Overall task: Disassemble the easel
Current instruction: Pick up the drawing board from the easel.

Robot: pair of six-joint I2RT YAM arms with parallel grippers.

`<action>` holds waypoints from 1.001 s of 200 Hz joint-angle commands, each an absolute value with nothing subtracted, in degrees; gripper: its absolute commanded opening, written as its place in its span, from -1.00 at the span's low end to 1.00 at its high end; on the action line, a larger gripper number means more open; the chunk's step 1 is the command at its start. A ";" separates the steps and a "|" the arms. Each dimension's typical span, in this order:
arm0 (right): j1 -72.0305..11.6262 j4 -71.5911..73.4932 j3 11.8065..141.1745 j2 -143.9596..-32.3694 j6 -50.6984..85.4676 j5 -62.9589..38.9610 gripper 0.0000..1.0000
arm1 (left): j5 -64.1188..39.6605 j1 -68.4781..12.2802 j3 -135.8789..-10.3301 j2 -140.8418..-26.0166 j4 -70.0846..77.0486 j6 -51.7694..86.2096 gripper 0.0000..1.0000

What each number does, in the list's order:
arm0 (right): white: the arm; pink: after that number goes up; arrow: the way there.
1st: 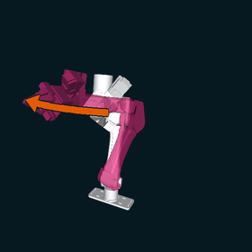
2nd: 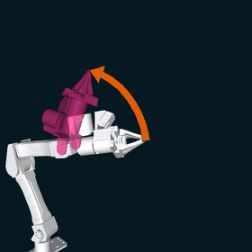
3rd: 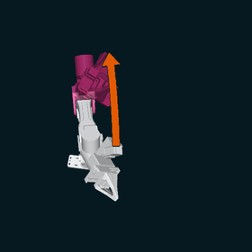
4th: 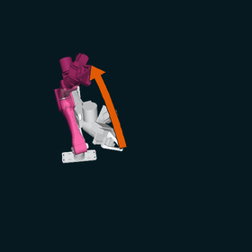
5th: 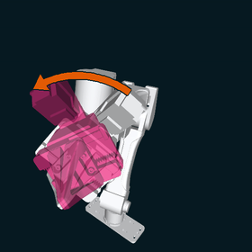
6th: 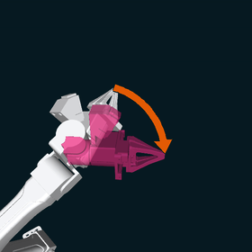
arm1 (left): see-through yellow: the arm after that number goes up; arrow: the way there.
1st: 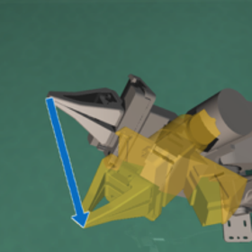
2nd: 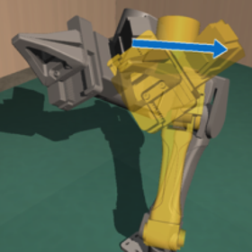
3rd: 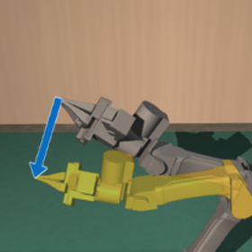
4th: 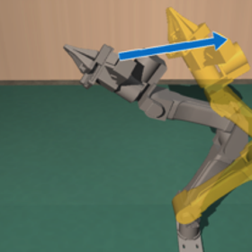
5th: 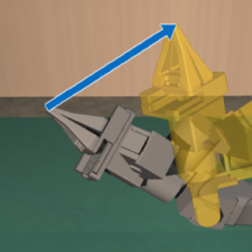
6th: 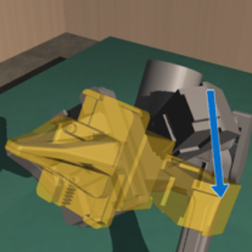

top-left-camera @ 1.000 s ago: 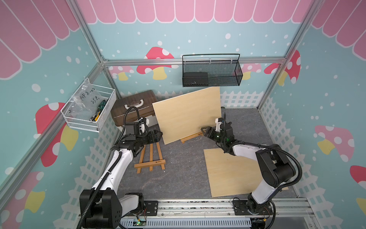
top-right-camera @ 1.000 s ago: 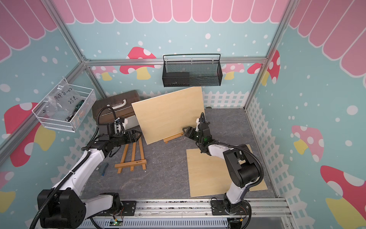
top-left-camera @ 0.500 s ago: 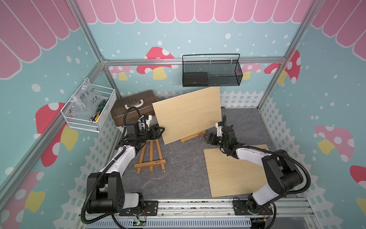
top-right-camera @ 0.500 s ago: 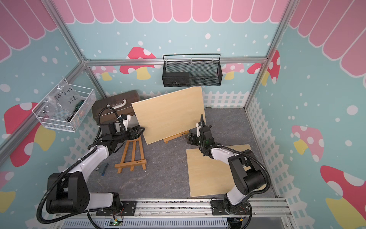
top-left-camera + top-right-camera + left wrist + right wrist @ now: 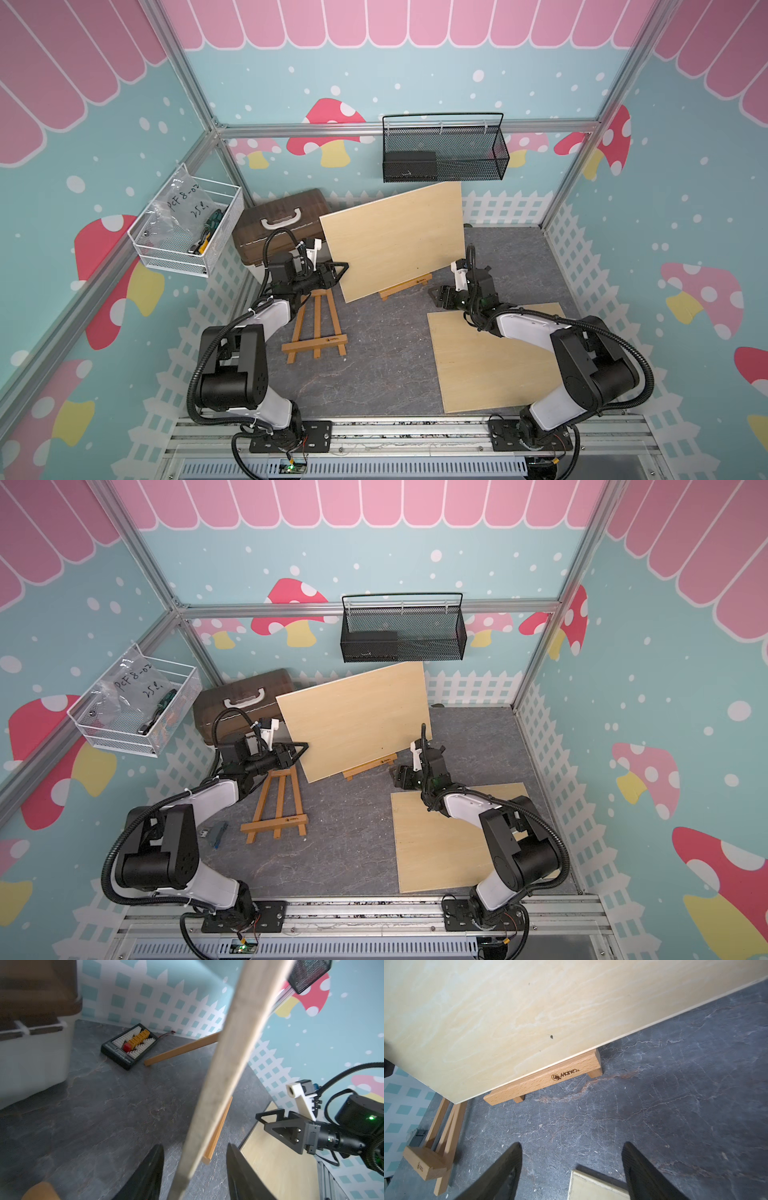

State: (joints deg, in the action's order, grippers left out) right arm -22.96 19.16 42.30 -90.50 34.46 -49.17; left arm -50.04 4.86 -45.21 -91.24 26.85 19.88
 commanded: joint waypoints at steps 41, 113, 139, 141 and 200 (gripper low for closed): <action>-22.34 22.27 41.57 -90.16 29.29 -50.17 0.57 | -63.79 7.28 -45.26 -107.55 77.99 48.96 -0.06; -20.68 24.33 45.19 -95.62 28.66 -51.54 0.57 | -65.81 7.09 -47.33 -110.75 81.39 54.35 -0.11; -20.07 24.61 46.56 -97.42 28.56 -51.94 0.57 | -65.33 6.99 -47.08 -110.65 81.35 54.31 -0.06; -20.05 24.65 46.62 -97.52 28.56 -52.01 0.57 | -65.27 6.91 -47.06 -110.65 81.31 54.27 -0.07; -18.47 25.07 47.29 -98.35 28.34 -52.73 0.57 | -63.28 6.57 -47.12 -108.78 71.74 48.03 -0.23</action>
State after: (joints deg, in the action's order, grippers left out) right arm -19.09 22.98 45.91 -97.45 29.71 -52.64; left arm -64.05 6.90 -46.65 -110.87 75.09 51.07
